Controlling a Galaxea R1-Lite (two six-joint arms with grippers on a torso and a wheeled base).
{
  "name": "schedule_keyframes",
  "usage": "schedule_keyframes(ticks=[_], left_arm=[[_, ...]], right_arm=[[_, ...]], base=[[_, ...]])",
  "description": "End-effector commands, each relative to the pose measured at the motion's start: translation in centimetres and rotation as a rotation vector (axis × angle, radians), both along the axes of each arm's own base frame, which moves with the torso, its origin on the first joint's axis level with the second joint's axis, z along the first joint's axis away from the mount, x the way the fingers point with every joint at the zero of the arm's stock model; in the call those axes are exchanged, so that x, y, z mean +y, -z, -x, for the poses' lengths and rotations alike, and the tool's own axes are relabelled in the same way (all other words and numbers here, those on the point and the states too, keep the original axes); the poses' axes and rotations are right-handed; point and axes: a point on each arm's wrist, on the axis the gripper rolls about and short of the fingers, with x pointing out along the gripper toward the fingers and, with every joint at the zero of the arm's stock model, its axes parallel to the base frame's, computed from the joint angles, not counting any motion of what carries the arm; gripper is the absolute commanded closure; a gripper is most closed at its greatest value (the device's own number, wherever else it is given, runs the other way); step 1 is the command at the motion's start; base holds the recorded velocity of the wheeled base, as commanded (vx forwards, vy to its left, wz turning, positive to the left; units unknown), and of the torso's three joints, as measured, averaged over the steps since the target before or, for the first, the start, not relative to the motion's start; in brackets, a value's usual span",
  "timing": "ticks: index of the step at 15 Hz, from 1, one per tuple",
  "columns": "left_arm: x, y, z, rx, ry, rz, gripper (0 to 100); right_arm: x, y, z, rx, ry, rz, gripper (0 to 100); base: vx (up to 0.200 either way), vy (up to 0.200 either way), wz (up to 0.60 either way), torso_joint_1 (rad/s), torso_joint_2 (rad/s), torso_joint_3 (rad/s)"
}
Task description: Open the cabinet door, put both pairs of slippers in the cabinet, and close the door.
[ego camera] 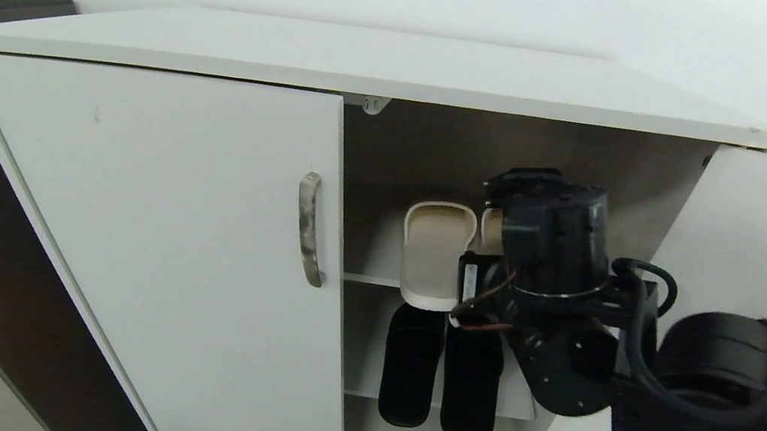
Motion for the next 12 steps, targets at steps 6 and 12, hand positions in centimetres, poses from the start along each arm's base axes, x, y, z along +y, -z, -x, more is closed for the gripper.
schedule_keyframes(ticks=[6,12], left_arm=[[0.00,-0.01,-0.01,0.001,0.000,0.000,100],[0.00,-0.01,-0.01,0.001,0.000,0.002,100]], right_arm=[[-2.36,-0.97,2.99,-0.031,-0.114,-0.041,100],[-2.14,-0.24,2.67,-0.015,-0.115,-0.024,100]], base=[[0.000,0.000,0.00,0.000,0.00,0.000],[0.000,0.000,0.00,0.000,0.00,0.000]])
